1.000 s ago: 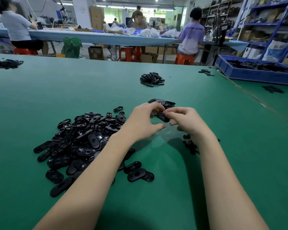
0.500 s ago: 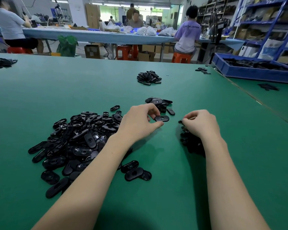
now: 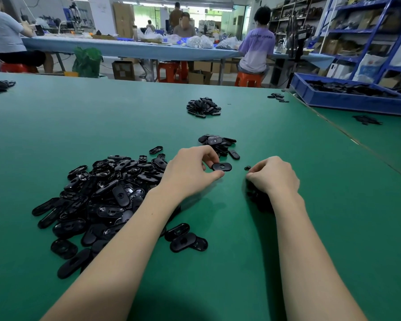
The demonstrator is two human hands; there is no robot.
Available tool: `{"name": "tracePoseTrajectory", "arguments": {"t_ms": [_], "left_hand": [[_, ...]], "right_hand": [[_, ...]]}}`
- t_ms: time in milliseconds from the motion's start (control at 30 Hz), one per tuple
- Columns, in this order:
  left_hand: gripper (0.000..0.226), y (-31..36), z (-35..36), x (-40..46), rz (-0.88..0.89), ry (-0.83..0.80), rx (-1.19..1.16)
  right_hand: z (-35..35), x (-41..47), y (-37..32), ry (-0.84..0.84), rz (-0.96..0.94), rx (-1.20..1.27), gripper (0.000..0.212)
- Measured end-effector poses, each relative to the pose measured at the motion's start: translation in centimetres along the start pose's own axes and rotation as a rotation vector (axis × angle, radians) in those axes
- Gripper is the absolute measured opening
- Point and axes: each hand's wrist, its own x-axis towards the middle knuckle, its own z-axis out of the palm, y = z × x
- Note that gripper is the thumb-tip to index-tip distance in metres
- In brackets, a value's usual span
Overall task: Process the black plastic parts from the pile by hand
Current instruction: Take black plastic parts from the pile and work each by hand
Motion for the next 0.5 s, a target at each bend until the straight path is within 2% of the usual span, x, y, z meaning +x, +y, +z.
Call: {"name": "tracePoseTrajectory", "arguments": {"t_ms": [333,433,500], "left_hand": [[0.018,-0.11,-0.03,-0.03,-0.003,0.004,-0.015],[0.018,-0.17,-0.01,-0.1,-0.005,0.002,-0.02],[0.019,-0.18,-0.01,-0.11,-0.013,0.001,-0.022]], "right_hand": [[-0.35,0.28,-0.16,-0.022,0.066,-0.06,0.025],[-0.37,0.24,-0.21,-0.028,0.027,-0.057,0.019],[-0.5,0.25,-0.19,-0.047,-0.021,0.047,0.009]]}}
